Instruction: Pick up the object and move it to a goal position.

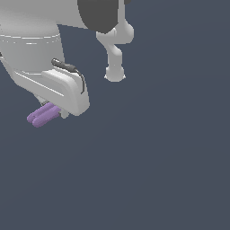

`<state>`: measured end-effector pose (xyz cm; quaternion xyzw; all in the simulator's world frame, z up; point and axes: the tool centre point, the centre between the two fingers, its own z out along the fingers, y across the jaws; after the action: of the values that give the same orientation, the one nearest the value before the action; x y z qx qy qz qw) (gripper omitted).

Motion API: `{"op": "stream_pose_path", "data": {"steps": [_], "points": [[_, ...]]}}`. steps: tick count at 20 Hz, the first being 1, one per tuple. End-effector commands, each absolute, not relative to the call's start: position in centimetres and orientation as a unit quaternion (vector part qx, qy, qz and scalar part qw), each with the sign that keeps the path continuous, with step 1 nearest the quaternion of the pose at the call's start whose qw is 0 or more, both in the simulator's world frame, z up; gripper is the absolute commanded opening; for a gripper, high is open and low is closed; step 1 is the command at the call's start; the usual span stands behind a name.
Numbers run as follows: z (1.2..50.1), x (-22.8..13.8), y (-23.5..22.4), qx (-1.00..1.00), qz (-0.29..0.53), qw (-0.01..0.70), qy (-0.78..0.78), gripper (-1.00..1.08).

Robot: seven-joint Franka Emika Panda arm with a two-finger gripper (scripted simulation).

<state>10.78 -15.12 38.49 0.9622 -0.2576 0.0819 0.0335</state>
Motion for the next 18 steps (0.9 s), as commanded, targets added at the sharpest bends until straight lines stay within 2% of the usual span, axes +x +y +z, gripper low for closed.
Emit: {"op": "stream_pose_path", "data": {"steps": [1, 9, 18], "points": [[40.8, 10.6, -15.6, 0.956, 0.086, 0.036, -0.277, -1.0], [45.0, 10.5, -16.4, 0.945, 0.094, 0.041, -0.31, -1.0], [45.9, 10.5, -16.6, 0.943, 0.096, 0.042, -0.317, -1.0]]}}
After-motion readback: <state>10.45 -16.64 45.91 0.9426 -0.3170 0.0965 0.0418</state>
